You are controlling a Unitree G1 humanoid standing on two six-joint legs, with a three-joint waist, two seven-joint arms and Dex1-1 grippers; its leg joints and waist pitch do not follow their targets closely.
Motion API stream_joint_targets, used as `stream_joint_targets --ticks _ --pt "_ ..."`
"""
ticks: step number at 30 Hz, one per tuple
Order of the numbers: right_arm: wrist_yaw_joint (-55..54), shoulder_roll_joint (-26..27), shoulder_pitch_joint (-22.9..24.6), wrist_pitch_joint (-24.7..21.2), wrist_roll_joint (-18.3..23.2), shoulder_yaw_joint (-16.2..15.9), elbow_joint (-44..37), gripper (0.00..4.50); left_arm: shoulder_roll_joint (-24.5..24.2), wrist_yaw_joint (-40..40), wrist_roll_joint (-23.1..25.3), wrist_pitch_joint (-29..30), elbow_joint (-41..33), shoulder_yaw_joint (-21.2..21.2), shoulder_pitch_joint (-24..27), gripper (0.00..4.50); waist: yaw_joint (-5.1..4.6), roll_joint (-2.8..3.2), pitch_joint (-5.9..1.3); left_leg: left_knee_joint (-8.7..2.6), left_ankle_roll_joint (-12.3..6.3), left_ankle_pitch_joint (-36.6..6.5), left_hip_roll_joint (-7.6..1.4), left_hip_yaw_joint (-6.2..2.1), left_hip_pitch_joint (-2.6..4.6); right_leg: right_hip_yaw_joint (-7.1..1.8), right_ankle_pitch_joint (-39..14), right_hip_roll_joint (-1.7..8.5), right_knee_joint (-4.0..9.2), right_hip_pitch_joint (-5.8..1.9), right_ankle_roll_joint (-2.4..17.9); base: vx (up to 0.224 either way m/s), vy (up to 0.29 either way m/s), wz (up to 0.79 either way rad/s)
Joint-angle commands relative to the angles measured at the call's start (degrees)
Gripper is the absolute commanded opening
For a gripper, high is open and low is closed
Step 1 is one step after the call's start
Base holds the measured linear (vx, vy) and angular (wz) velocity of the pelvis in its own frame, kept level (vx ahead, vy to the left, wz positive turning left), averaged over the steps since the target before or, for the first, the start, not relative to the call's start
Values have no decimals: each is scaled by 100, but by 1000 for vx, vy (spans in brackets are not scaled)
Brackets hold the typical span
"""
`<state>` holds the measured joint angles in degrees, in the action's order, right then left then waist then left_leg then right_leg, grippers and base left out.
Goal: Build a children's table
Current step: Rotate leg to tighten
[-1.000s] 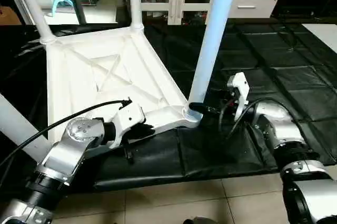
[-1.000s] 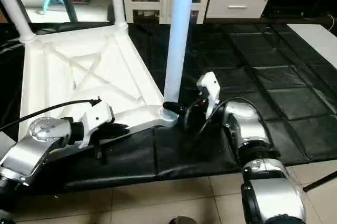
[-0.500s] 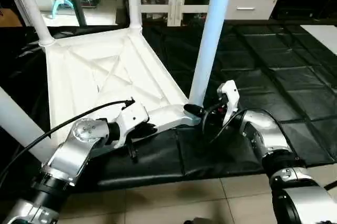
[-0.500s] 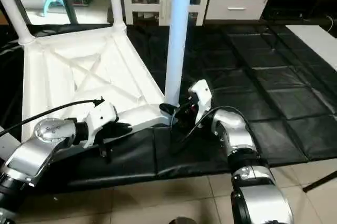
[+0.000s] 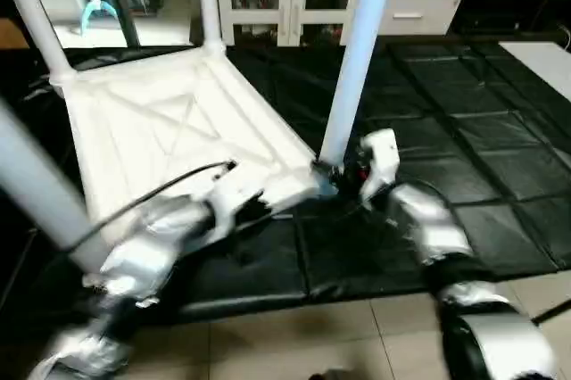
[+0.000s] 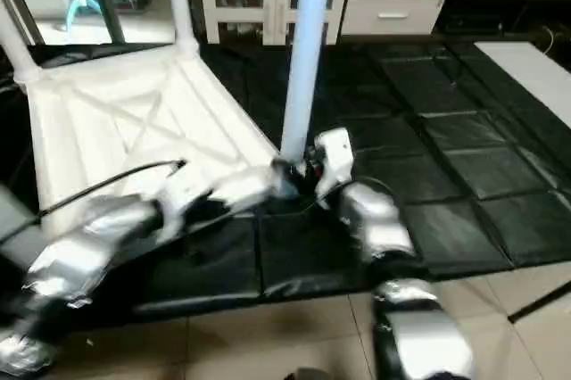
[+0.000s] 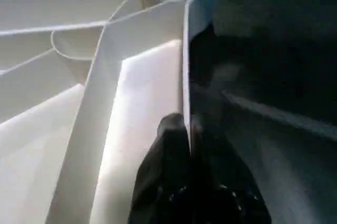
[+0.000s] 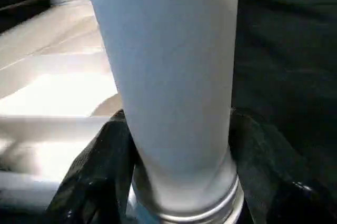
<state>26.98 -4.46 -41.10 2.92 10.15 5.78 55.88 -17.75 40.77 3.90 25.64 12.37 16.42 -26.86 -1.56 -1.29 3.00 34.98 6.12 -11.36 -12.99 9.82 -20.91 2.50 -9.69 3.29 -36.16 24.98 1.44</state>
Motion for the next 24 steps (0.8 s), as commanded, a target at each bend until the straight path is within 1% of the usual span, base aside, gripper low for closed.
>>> stream_joint_targets --ticks 1,2,3,4,5,6,7,8,9,10,11,12,13,14,15,16,17,18,19,21,22,23,24 --pt "-1272 142 38 -208 161 436 527 232 445 -675 63 373 123 -25 -280 0 14 59 -401 -357 -124 -888 51 86 23 -203 -985 267 438 -387 1337 0 0 0" --pt "-1740 250 19 -172 298 633 636 231 766 -1111 80 539 345 -170 -451 0 5 38 -391 -353 -96 -908 59 100 28 -205 -939 245 459 -370 1278 0 0 0" --pt "-1926 388 30 -85 241 594 682 231 1104 -1367 -6 651 528 -265 -610 0 44 56 -433 -351 -117 -879 54 90 62 -195 -717 243 432 -373 1288 0 0 0" --pt "-1972 440 36 -49 199 559 692 229 1224 -1440 -48 685 588 -292 -665 0 29 42 -421 -343 -161 -863 76 108 25 -201 -609 231 443 -374 1298 0 0 0" --pt "-1874 580 46 -13 160 483 664 227 1326 -1375 -85 683 611 -221 -717 0 51 48 -421 -355 -191 -885 69 87 11 -186 -494 236 430 -399 1285 0 0 0" --pt "-1809 633 46 -22 153 452 654 227 1351 -1340 -88 667 616 -183 -732 0 34 20 -426 -358 -233 -904 67 86 0 -181 -479 235 431 -412 1285 0 0 0" --pt "-1670 689 46 -2 171 442 627 221 1338 -1280 -89 633 593 -149 -722 0 40 7 -432 -350 -311 -908 74 82 -19 -177 -457 246 433 -428 1280 0 0 0" --pt "-1558 734 45 14 186 434 605 221 1327 -1232 -90 606 575 -123 -714 0 36 21 -424 -350 -366 -986 78 85 -20 -173 -582 250 459 -415 1267 0 0 0" --pt "-993 788 13 -23 177 296 526 221 1174 -1025 -30 452 469 -37 -629 0 38 11 -419 -358 -394 -1077 75 74 -22 -163 -774 253 475 -417 1234 0 0 0" --pt "-993 788 13 -23 177 296 526 221 1174 -1025 -30 452 469 -37 -629 0 38 16 -415 -359 -392 -1110 66 72 -20 -163 -833 258 477 -412 1227 0 0 0" --pt "-621 774 11 34 257 292 446 221 1062 -909 -15 405 390 -18 -551 0 23 19 -403 -371 -387 -1133 65 62 -36 -157 -930 258 487 -418 1205 0 0 0" --pt "-289 685 5 127 295 265 356 221 911 -751 -26 342 290 2 -444 0 25 25 -401 -371 -379 -1137 57 57 -34 -157 -942 266 483 -416 1205 0 0 0" --pt "-25 585 4 225 312 239 272 254 772 -595 -43 288 191 20 -340 0 -4 22 -401 -376 -384 -1107 50 46 -64 -159 -897 271 471 -433 1235 0 0 0" --pt "-11 580 4 230 313 238 268 254 765 -587 -44 285 186 21 -335 0 -17 24 -405 -372 -402 -1107 39 52 -44 -162 -848 269 474 -419 1288 0 0 0" --pt "183 463 -5 315 301 195 204 254 630 -445 -73 269 87 37 -234 0 -18 36 -396 -372 -413 -1099 38 58 -28 -165 -830 268 473 -406 1332 0 0 0" --pt "430 244 -23 357 289 157 119 276 412 -256 -88 185 -27 57 -93 0 -25 33 -398 -377 -418 -1110 33 52 -34 -162 -832 268 466 -418 1352 0 0 0" --pt "563 110 -30 369 284 136 65 292 274 -146 -96 133 -100 66 -3 0 -30 35 -389 -379 -443 -1117 24 53 -32 -160 -822 264 472 -411 1400 0 0 0" --pt "812 -110 -36 383 308 138 -33 299 37 92 -139 -17 -223 77 149 0 -39 46 -381 -382 -456 -1136 22 52 -39 -163 -825 266 467 -411 1438 0 0 0" --pt "812 -110 -36 383 308 138 -33 299 37 92 -139 -17 -223 77 149 0 -38 48 -380 -384 -461 -1177 19 52 -31 -163 -862 271 471 -409 1443 0 0 0" --pt "1408 -520 -36 376 339 123 -215 324 -389 560 -245 -390 -449 92 424 0 -40 49 -374 -388 -464 -1190 4 50 -20 -169 -921 277 471 -404 1449 0 0 0" --pt "1840 -753 1 393 339 65 -356 334 -625 863 -345 -525 -607 96 583 0 -36 66 -371 -376 -478 -1172 7 67 -9 -172 -873 259 465 -384 1485 0 0 0" --pt "1915 -789 8 398 334 54 -375 339 -659 906 -357 -540 -629 96 604 0 -11 72 -381 -375 -490 -1089 3 54 -19 -176 -737 275 440 -410 1513 0 0 0" --pt "2252 -951 39 421 312 5 -459 345 -809 1099 -410 -607 -725 99 701 0 -14 68 -372 -382 -514 -1078 0 67 -13 -175 -688 258 444 -393 1523 0 0 0"
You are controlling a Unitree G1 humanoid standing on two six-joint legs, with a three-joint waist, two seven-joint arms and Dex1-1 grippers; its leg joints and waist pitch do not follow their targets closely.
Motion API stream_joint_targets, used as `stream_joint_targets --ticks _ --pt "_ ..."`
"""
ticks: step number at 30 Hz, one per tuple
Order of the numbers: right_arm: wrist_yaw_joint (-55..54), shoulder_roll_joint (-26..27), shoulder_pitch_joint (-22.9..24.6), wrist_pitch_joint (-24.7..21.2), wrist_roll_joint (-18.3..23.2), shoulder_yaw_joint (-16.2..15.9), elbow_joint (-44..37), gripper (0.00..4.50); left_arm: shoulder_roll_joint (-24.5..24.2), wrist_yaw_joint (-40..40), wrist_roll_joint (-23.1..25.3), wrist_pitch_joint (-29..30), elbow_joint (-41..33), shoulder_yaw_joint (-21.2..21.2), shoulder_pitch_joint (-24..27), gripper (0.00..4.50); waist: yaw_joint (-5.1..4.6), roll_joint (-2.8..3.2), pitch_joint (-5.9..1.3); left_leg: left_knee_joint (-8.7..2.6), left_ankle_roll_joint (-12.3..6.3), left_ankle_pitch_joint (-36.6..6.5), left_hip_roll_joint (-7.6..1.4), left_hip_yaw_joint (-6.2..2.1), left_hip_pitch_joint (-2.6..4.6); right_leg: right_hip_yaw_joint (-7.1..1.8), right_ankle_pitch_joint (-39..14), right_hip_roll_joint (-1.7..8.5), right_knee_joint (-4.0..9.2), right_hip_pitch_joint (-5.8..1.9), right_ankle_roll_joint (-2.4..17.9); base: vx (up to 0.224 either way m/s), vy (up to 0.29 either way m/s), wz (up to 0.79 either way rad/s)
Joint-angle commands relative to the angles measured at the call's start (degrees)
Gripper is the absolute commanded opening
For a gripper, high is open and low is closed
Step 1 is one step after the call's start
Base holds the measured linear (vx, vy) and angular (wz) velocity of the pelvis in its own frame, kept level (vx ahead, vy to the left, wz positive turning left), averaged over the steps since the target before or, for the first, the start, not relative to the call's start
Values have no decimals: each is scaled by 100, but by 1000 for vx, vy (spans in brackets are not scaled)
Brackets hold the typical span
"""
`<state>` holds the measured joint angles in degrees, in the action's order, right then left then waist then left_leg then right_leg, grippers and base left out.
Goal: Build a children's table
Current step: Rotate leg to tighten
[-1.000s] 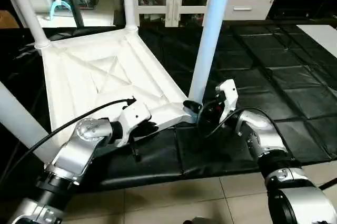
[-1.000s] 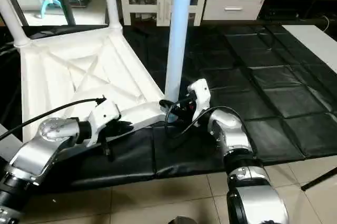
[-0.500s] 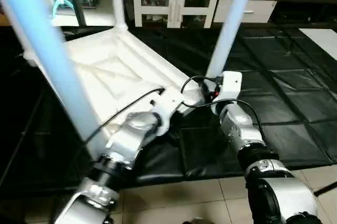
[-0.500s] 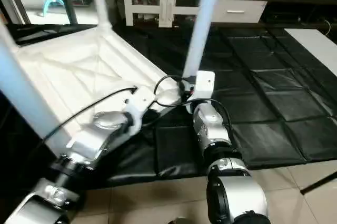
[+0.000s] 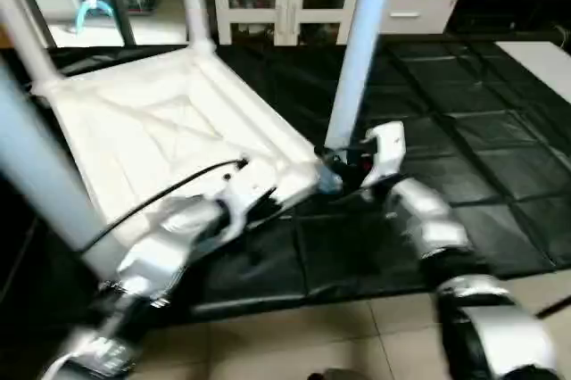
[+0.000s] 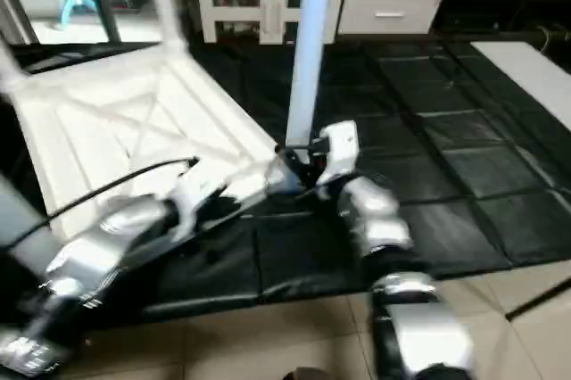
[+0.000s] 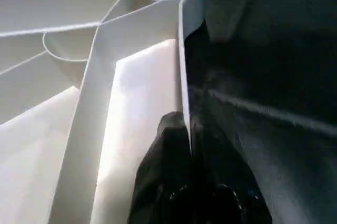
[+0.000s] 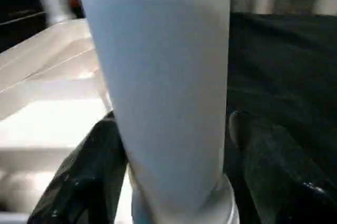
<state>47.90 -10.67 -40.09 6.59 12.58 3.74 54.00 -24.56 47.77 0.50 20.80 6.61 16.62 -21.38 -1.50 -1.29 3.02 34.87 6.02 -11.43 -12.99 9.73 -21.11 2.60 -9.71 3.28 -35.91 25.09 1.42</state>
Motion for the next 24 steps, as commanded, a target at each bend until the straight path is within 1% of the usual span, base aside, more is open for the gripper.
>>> stream_joint_targets --ticks 1,2,3,4,5,6,7,8,10,11,12,14,15,16,18,21,22,23,24 --pt "529 -486 -26 45 52 147 -352 345 -255 566 -114 -185 -223 85 231 0 0 77 -390 -366 -533 -1019 -12 73 20 -183 -556 264 391 -412 1577 0 0 0" --pt "529 -486 -26 45 52 147 -352 345 -255 566 -114 -185 -223 85 231 0 12 76 -385 -362 -577 -906 -9 86 21 -186 -397 254 380 -404 1613 0 0 0" --pt "1058 -681 21 60 59 112 -435 345 -406 724 -126 -203 -278 90 306 0 27 89 -387 -358 -606 -849 -6 93 37 -188 -301 255 371 -400 1659 0 0 0" --pt "1058 -681 21 60 59 112 -435 345 -406 724 -126 -203 -278 90 306 0 38 82 -396 -352 -620 -799 -7 88 34 -187 -238 259 357 -418 1672 0 0 0" --pt "1245 -738 28 30 98 118 -448 345 -411 705 -107 -218 -240 84 292 0 41 77 -384 -354 -653 -747 -3 98 24 -190 -183 259 353 -411 1699 0 0 0" --pt "1407 -787 32 44 125 106 -429 345 -393 651 -92 -234 -198 67 263 0 44 77 -387 -351 -655 -736 -1 97 25 -191 -181 264 354 -418 1703 0 0 0" --pt "1603 -835 44 10 156 76 -402 345 -364 592 -85 -243 -155 52 223 0 52 51 -383 -353 -661 -757 -2 97 23 -191 -236 267 357 -424 1699 0 0 0" --pt "1713 -859 51 -15 173 55 -383 330 -349 564 -85 -248 -132 46 200 0 59 44 -378 -355 -656 -810 -3 97 26 -190 -339 270 371 -425 1678 0 0 0" --pt "1803 -863 62 -78 243 27 -356 313 -353 570 -113 -271 -151 52 198 0 62 43 -368 -356 -621 -895 1 97 24 -191 -533 276 391 -418 1633 0 0 0" --pt "1803 -863 62 -78 243 27 -356 313 -353 570 -113 -271 -151 52 198 0 59 40 -368 -355 -594 -924 2 93 20 -192 -630 279 398 -419 1605 0 0 0" --pt "1842 -856 64 -117 272 18 -356 300 -356 577 -124 -277 -160 53 200 0 58 43 -372 -353 -569 -926 5 90 21 -189 -693 277 401 -416 1577 0 0 0" --pt "1851 -838 72 -133 285 10 -365 300 -363 581 -131 -288 -166 57 204 0 61 43 -380 -350 -560 -850 4 88 20 -191 -653 277 394 -419 1571 0 0 0" --pt "1856 -828 76 -141 292 6 -370 274 -368 583 -134 -294 -170 58 206 0 63 56 -379 -351 -558 -832 5 86 17 -191 -626 276 390 -419 1578 0 0 0" --pt "1858 -826 77 -142 291 5 -370 269 -370 585 -136 -296 -171 58 207 0 60 52 -383 -350 -566 -811 3 89 26 -187 -574 268 388 -413 1590 0 0 0" --pt "1873 -790 87 -150 271 9 -368 261 -406 614 -158 -322 -188 61 219 0 56 54 -383 -347 -571 -828 6 87 12 -187 -565 274 387 -423 1596 0 0 0" --pt "1859 -766 93 -187 258 23 -353 227 -417 621 -158 -327 -184 62 219 0 51 51 -382 -348 -575 -823 5 86 18 -185 -569 270 388 -416 1599 0 0 0" --pt "1859 -766 93 -187 258 23 -353 227 -417 621 -158 -327 -184 62 219 0 52 57 -382 -348 -574 -825 6 85 17 -185 -576 272 387 -419 1603 0 0 0" --pt "1526 -708 132 -196 174 -14 -320 217 -378 558 -135 -277 -172 80 196 0 46 56 -377 -352 -557 -849 3 85 18 -184 -619 272 392 -412 1596 0 0 0" --pt "1214 -641 157 -230 111 -16 -279 217 -330 495 -114 -226 -156 94 169 0 45 54 -370 -356 -544 -871 6 84 17 -182 -662 269 399 -410 1581 0 0 0"
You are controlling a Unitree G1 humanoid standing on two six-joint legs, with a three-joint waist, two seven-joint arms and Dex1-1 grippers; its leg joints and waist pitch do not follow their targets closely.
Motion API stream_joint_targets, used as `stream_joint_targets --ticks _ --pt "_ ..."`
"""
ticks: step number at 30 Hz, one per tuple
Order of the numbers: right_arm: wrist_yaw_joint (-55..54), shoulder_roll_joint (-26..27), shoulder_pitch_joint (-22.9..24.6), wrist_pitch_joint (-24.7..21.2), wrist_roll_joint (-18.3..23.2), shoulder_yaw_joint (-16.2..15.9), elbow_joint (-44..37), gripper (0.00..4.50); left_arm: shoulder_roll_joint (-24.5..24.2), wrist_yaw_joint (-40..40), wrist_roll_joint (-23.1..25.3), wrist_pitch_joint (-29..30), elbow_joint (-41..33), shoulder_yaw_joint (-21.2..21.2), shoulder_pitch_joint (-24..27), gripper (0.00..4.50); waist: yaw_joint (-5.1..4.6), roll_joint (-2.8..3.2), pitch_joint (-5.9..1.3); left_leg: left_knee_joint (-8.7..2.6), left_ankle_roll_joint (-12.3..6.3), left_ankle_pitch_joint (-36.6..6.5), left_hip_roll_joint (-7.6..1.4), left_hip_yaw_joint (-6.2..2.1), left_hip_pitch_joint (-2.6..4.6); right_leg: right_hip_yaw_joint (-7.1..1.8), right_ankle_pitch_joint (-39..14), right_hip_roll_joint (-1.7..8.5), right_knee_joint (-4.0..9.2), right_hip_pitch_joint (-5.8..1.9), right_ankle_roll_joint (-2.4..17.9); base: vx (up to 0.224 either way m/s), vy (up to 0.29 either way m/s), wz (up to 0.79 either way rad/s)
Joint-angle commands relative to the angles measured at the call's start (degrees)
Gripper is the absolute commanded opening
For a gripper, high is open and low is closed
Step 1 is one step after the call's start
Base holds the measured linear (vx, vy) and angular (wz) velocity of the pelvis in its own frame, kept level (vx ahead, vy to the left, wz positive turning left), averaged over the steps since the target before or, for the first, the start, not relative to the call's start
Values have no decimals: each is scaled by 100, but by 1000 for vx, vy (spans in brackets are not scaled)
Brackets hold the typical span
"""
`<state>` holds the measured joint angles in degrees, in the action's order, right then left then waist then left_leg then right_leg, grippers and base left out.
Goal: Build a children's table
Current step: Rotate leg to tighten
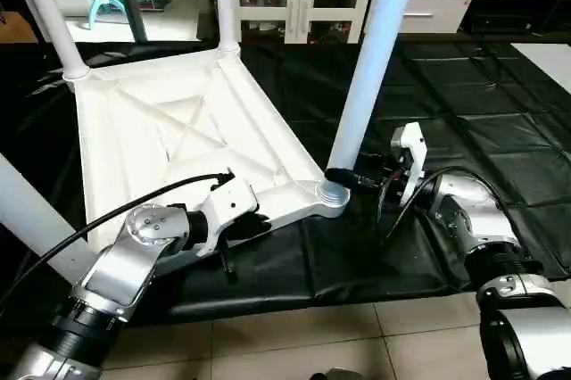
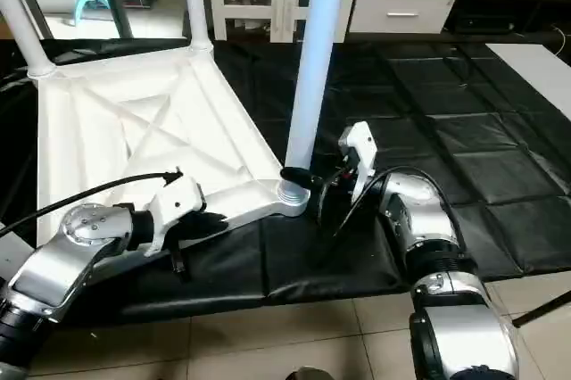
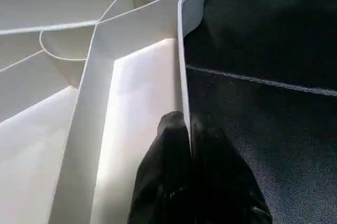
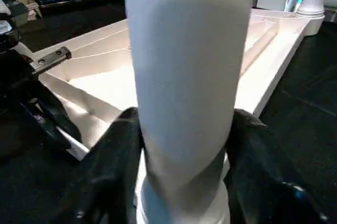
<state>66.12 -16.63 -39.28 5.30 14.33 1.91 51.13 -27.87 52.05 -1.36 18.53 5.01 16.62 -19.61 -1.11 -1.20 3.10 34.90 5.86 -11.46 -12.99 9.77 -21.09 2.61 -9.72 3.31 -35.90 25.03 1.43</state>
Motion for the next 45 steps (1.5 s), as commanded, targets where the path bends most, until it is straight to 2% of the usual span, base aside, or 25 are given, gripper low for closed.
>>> stream_joint_targets --ticks 1,3,5,7,8,9,12,13,15,16,19,21,22,23,24,26,27,29,30,33,35,39,41,42,45 --pt "-915 24 96 -123 -133 166 63 198 57 -1 86 84 20 105 -41 0 1 45 -370 -365 -485 -894 8 78 15 -183 -759 267 408 -400 1542 0 0 0" --pt "-1949 290 133 -154 -343 182 310 194 343 -370 205 386 160 149 -212 0 -6 46 -375 -367 -364 -971 6 76 29 -184 -980 273 421 -396 1482 0 0 0" --pt "-2649 503 148 -160 -460 195 464 190 636 -773 316 628 338 147 -388 0 -27 47 -341 -379 -130 -1228 27 72 52 -186 -1629 273 494 -351 1272 0 0 0" --pt "-3246 707 139 -160 -517 236 589 188 937 -1205 410 830 547 103 -578 0 -37 32 -343 -381 -50 -1440 44 61 50 -183 -2054 274 541 -345 1085 0 0 0" --pt "-4031 1005 82 -205 -482 362 763 187 1346 -1741 446 1146 815 -23 -845 0 -54 28 -358 -377 -18 -1502 43 59 49 -184 -2109 265 548 -334 1025 0 0 0" --pt "-4076 1022 78 -206 -480 370 772 187 1368 -1769 447 1161 829 -30 -859 0 -59 33 -349 -376 3 -1523 55 60 45 -181 -2151 260 553 -311 991 0 0 0" --pt "-5235 1625 -42 -180 -298 619 1064 187 2045 -2548 441 1407 1304 -227 -1351 0 -43 22 -371 -373 31 -1676 73 53 89 -162 -2234 241 585 -278 849 0 0 0" --pt "-5432 1782 -63 -151 -305 613 1106 187 2204 -2684 442 1426 1411 -266 -1469 0 -48 -3 -389 -373 22 -1663 88 49 65 -156 -2128 235 576 -300 822 0 0 0" --pt "-5388 2023 -120 -23 -367 509 1136 187 2364 -2724 496 1407 1512 -225 -1611 0 -33 6 -394 -374 -22 -1681 89 57 73 -159 -2003 226 583 -275 803 0 0 0" --pt "-5254 2062 -146 23 -325 529 1118 187 2346 -2656 500 1397 1474 -206 -1586 0 -32 -4 -400 -386 -66 -1628 84 43 24 -155 -1835 233 560 -321 831 0 0 0" --pt "-4704 2073 -203 56 -125 622 1047 187 2196 -2480 510 1355 1345 -158 -1456 0 -28 0 -422 -386 -150 -1531 67 40 3 -154 -1548 239 526 -342 912 0 0 0" --pt "-3877 1810 -153 199 -146 496 814 187 1793 -2072 480 1075 1092 -64 -1131 0 -36 -6 -421 -392 -247 -1450 54 44 -21 -161 -1330 250 508 -371 1031 0 0 0" --pt "-3475 1635 -126 285 -156 438 706 222 1547 -1772 427 959 910 -13 -924 0 -44 1 -427 -391 -292 -1326 51 34 -61 -165 -1172 263 482 -415 1089 0 0 0" --pt "-3249 1502 -112 342 -156 412 644 222 1377 -1580 398 872 793 13 -789 0 -59 6 -429 -383 -337 -1214 45 36 -64 -169 -982 262 464 -418 1181 0 0 0" --pt "-3204 1476 -110 353 -156 406 631 257 1343 -1541 392 855 770 19 -762 0 -72 11 -431 -378 -388 -1175 38 42 -54 -175 -863 266 449 -418 1287 0 0 0" --pt "-2803 1197 -92 376 -155 370 521 264 991 -1151 328 632 539 57 -497 0 -69 22 -426 -375 -426 -1126 37 45 -39 -178 -803 270 450 -416 1363 0 0 0" --pt "-2419 954 -74 374 -144 338 416 264 675 -776 251 388 320 80 -257 0 -89 43 -410 -392 -464 -1132 24 35 -52 -178 -844 276 445 -429 1428 0 0 0" --pt "-1665 551 -36 226 -81 298 182 300 165 -141 51 99 -53 81 135 0 -101 64 -401 -390 -467 -1211 5 45 -17 -179 -859 263 444 -403 1504 0 0 0" --pt "-1184 313 -7 165 -55 254 35 300 -66 111 -60 106 -241 43 319 0 -110 59 -411 -386 -488 -1195 7 38 -37 -177 -791 255 422 -434 1516 0 0 0" --pt "-900 146 11 160 -94 211 -35 308 -214 237 -93 73 -342 32 423 0 -98 96 -373 -396 -516 -1175 -11 66 20 -179 -764 250 432 -374 1561 0 0 0" --pt "-365 -121 34 113 -65 150 -163 308 -380 391 -150 33 -437 8 529 0 -89 56 -373 -399 -475 -1179 -8 73 15 -187 -811 254 428 -391 1575 0 0 0" --pt "384 -329 16 -109 142 83 -226 308 -396 364 -221 -41 -436 -21 515 0 -8 52 -375 -387 -494 -1125 -6 89 42 -197 -834 254 428 -379 1544 0 0 0" --pt "391 -315 8 -183 158 76 -208 284 -386 333 -237 -56 -435 0 496 0 6 50 -367 -391 -477 -1113 -2 80 27 -192 -932 260 434 -385 1502 0 0 0" --pt "386 -311 5 -190 158 76 -202 277 -381 326 -236 -57 -433 3 492 0 -3 15 -366 -391 -470 -1098 1 80 15 -190 -975 258 436 -392 1479 0 0 0" --pt "288 -235 -19 -153 90 66 -102 264 -303 262 -208 -39 -408 19 438 0 3 19 -369 -385 -420 -1081 2 75 16 -194 -1151 267 445 -383 1405 0 0 0"
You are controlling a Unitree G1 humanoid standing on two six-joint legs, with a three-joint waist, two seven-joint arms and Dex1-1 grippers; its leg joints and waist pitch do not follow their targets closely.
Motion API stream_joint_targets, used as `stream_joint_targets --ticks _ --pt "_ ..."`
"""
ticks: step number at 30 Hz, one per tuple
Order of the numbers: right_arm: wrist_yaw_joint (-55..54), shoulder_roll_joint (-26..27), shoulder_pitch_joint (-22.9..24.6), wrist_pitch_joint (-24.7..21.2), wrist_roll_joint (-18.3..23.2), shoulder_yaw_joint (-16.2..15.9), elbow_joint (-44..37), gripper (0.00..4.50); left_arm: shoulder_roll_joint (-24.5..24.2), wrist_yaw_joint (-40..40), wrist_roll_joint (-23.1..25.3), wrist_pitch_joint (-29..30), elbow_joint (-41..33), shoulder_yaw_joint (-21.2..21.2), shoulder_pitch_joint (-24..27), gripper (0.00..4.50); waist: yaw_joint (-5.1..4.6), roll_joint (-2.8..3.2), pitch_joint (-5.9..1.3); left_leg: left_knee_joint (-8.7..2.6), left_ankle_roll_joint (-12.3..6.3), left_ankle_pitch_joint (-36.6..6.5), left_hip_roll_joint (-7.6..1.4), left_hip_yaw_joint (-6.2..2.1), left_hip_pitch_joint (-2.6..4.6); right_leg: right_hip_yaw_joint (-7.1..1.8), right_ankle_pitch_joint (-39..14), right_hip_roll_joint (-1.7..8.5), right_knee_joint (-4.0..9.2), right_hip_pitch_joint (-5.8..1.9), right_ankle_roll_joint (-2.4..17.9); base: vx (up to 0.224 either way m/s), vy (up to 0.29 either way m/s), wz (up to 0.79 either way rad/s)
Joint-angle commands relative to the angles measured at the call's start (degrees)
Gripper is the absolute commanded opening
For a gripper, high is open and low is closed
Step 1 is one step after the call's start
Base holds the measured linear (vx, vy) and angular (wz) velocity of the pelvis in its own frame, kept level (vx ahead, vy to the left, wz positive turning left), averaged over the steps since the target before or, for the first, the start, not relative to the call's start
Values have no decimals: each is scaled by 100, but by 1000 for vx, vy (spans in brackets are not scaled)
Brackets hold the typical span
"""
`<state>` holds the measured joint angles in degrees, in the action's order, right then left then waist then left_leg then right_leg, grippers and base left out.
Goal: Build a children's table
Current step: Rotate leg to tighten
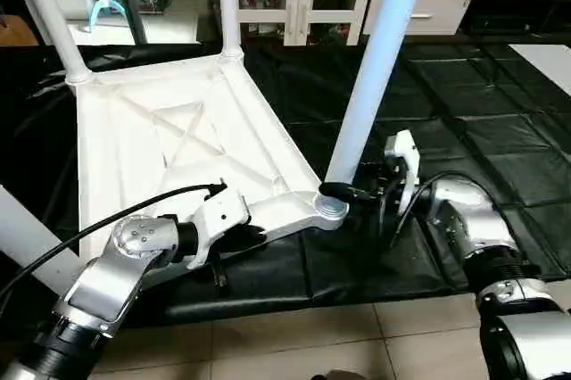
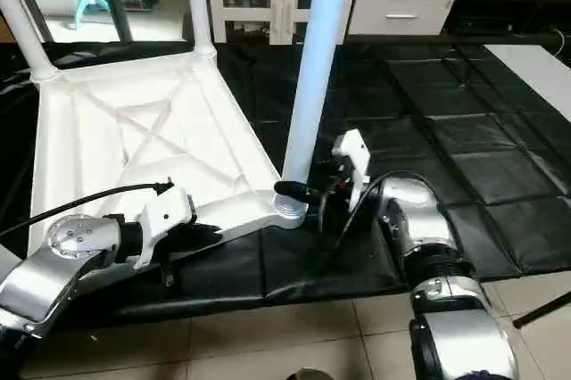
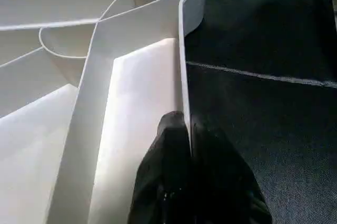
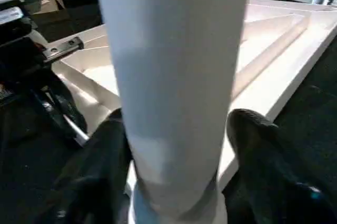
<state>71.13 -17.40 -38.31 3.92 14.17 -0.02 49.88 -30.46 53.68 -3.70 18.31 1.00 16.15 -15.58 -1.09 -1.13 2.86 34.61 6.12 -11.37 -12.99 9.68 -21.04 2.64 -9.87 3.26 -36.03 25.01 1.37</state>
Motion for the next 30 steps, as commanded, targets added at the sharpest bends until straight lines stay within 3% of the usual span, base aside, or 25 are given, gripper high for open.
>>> stream_joint_targets --ticks 1,7,11,13,15,17,19,23,25,27,28,30 --pt "-217 -137 -113 -12 92 251 36 252 -39 103 24 -3 -21 67 36 0 -1 5 -341 -354 -441 -1081 4 87 8 -199 -1151 272 462 -379 1398 0 0 0" --pt "-472 -23 -41 -115 55 237 50 200 -33 44 7 85 -63 59 32 0 -10 16 -333 -359 -409 -1147 8 79 4 -195 -1296 267 474 -368 1335 0 0 0" --pt "-1137 81 -17 -122 -142 230 196 191 90 -118 37 188 13 43 -71 0 -19 20 -316 -369 -331 -1193 11 79 10 -192 -1469 260 490 -350 1272 0 0 0" --pt "-2740 377 -50 -137 -411 338 600 190 512 -612 116 559 233 15 -371 0 -50 26 -287 -379 -200 -1307 28 81 16 -192 -1792 259 533 -318 1164 0 0 0" --pt "-3934 626 -70 -205 -515 453 843 188 958 -1255 293 924 600 -31 -709 0 -73 14 -305 -376 -65 -1416 43 57 17 -181 -2122 269 544 -336 1037 0 0 0" --pt "-5049 1003 -76 -256 -441 643 1082 188 1543 -2091 463 1291 1167 -148 -1161 0 -92 11 -300 -346 12 -1535 71 81 73 -184 -2374 249 609 -269 899 0 0 0" --pt "-5631 1339 -57 -260 -335 758 1193 188 1968 -2617 488 1436 1586 -256 -1488 0 -69 0 -324 -345 33 -1556 90 69 70 -177 -2414 248 613 -289 767 0 0 0" --pt "-5810 1869 -36 -208 -420 577 1190 187 2437 -2743 428 1476 1901 -191 -1827 0 -32 -16 -317 -365 -74 -1836 105 65 81 -144 -2527 222 667 -236 581 0 0 0" --pt "-5717 1965 -63 -174 -468 494 1174 187 2489 -2670 454 1424 1923 -119 -1874 0 -30 -10 -325 -389 -97 -1851 93 47 53 -138 -2374 219 644 -260 597 0 0 0" --pt "-5389 1965 -158 2 -419 496 1157 187 2435 -2480 498 1293 1856 -34 -1845 0 -36 -14 -327 -399 -130 -1874 78 46 40 -141 -2219 233 636 -271 664 0 0 0" --pt "-4941 1853 -185 20 -290 556 1064 187 2257 -2296 533 1194 1764 39 -1735 0 -31 18 -323 -404 -137 -1890 79 41 36 -142 -2193 235 633 -275 684 0 0 0" --pt "-4383 1657 -195 98 -218 557 940 187 2003 -2041 547 1089 1614 120 -1561 0 -54 0 -337 -417 -192 -1851 69 30 -5 -143 -2042 241 611 -314 742 0 0 0"
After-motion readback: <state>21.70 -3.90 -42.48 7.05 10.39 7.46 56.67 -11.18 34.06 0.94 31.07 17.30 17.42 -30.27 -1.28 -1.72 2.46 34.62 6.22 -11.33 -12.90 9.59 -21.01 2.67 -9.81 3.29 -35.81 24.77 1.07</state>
